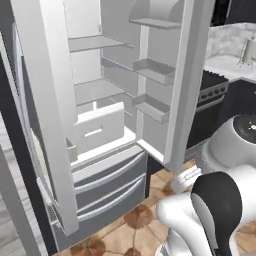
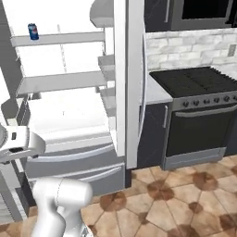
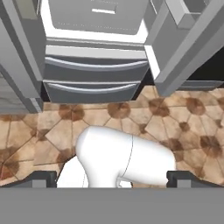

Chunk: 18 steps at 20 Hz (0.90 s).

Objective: Open the fridge, grab two sodas, and place both sodas inside the bowl with ice on the dining counter.

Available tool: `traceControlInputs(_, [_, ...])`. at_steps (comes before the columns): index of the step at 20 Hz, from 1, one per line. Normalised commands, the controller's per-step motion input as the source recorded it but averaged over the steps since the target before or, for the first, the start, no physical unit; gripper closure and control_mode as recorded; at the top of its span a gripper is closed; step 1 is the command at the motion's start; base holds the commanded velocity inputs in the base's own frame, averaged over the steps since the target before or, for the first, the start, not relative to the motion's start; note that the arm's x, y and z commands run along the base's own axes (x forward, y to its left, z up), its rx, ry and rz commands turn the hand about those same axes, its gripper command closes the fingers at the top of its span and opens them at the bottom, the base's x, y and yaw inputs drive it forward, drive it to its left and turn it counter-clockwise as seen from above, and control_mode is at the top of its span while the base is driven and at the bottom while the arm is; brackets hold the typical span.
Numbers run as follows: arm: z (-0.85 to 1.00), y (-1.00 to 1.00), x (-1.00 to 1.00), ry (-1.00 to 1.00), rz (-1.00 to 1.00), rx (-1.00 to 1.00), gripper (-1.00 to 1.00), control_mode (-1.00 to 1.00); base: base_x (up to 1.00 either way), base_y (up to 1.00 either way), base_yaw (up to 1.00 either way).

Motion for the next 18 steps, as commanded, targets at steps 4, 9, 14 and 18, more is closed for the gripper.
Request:
traceControlInputs(4, [0.0, 0.0, 0.0, 0.0, 0.0, 0.0, -1.0, 1.0, 0.5, -0.25, 0.4])
traceControlInputs(9, [0.0, 0.0, 0.0, 0.0, 0.0, 0.0, -1.0, 1.0, 0.56, -0.3, 0.37])
traceControlInputs(14, [0.0, 0.0, 0.0, 0.0, 0.0, 0.0, -1.0, 1.0, 0.64, -0.21, 0.31])
traceControlInputs(18, [0.0, 0.0, 0.0, 0.0, 0.0, 0.0, -1.0, 1.0, 0.68, -0.18, 0.26])
